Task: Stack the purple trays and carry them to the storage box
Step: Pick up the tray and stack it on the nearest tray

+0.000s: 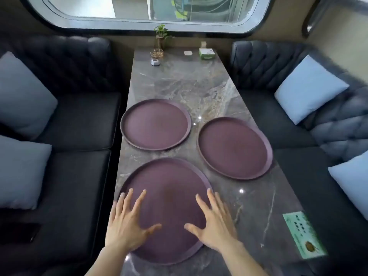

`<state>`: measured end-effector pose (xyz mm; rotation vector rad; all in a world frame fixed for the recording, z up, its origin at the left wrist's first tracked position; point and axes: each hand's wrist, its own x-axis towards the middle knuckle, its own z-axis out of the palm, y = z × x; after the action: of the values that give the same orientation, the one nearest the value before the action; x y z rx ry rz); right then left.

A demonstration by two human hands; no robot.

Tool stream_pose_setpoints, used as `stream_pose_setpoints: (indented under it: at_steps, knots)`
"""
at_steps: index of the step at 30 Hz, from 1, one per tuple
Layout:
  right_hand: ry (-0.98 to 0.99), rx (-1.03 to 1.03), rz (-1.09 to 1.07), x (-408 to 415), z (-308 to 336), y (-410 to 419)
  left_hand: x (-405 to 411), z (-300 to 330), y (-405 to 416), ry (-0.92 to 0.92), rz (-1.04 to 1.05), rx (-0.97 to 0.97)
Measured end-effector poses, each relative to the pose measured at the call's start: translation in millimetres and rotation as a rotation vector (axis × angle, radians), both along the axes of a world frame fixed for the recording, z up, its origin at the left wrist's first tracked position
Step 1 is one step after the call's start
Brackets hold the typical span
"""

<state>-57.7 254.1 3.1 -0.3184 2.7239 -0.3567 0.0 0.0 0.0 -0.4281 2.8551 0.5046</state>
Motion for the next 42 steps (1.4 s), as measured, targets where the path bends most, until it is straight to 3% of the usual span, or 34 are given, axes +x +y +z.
stream_pose_setpoints:
  at_steps: [4, 9, 18, 25, 30, 35, 38, 42]
  knots:
    - [-0.080, 0.044, 0.113, 8, -28, 3, 6, -27, 12, -0.106, -0.054, -0.001]
    - [-0.005, 0.128, 0.132, 14, -47, 16, 4, -46, 28, -0.134, -0.079, 0.001]
    - [0.035, 0.113, -0.019, 2, -48, 51, -14, -48, 77, -0.136, -0.115, 0.014]
    - [0.140, 0.096, -0.111, -9, -51, 67, -27, -54, 97, -0.080, -0.160, -0.093]
    - [0.106, -0.249, -0.393, -57, -21, 83, -79, -21, 100, -0.051, -0.036, -0.106]
    - [0.026, -0.411, -0.787, -139, -26, 146, -179, -10, 118, 0.050, 0.121, 0.201]
    - [0.027, -0.438, -0.983, -191, -22, 185, -245, -10, 134, 0.031, 0.127, 0.314]
    - [0.079, -0.389, -1.080, -249, -14, 220, -318, -10, 155, 0.068, 0.127, 0.346]
